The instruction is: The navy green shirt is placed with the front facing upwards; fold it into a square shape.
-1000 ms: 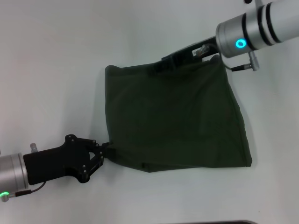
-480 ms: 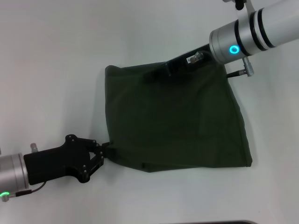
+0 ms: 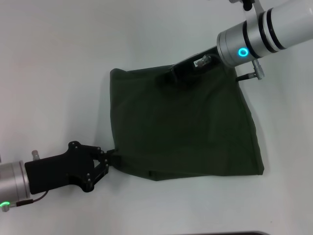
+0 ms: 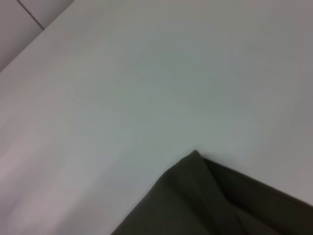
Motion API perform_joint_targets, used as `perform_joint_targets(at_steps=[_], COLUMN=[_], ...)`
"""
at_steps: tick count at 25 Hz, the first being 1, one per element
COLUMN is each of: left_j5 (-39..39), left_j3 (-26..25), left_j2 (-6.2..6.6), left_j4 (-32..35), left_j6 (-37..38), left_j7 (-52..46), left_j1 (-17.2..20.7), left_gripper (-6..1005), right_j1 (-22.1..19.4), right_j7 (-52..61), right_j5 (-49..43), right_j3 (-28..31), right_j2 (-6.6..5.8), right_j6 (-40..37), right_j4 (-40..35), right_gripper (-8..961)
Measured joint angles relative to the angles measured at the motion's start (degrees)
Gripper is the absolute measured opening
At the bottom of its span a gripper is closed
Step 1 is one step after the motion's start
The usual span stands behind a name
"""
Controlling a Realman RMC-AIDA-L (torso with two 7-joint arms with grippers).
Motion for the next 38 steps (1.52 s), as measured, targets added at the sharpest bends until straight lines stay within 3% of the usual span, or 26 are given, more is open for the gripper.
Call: perform_joint_targets(at_steps=[9, 23, 30, 38], left_j5=[0.0, 0.0, 0.0, 0.0], left_j3=[0.0, 0.0, 0.0, -0.3], left_j2=[-0.03, -0.09, -0.18, -0.18], left_j4=[0.0, 0.0, 0.0, -0.1], left_j6=[-0.2, -0.5, -0.9, -1.0], left_j7=[0.1, 0.1, 0.1, 0.1], left_j1=[0.0, -0.1, -0.3, -0.3], left_gripper=[43, 45, 45, 46], right_j1=[2.0, 3.4, 0.7, -8.6], right_j7=[0.0, -0.3, -3.6, -7.9], right_j5=[0.7, 1.1, 6.8, 13.1], right_j3=[-1.2, -4.6, -3.9, -4.0], right_j2=[0.23, 0.35, -0.05, -0.22], right_j6=[3.2, 7.0, 8.6, 5.4], right_j4=[1.0, 3.5, 1.1, -7.3], right_gripper=[11, 31, 288, 472])
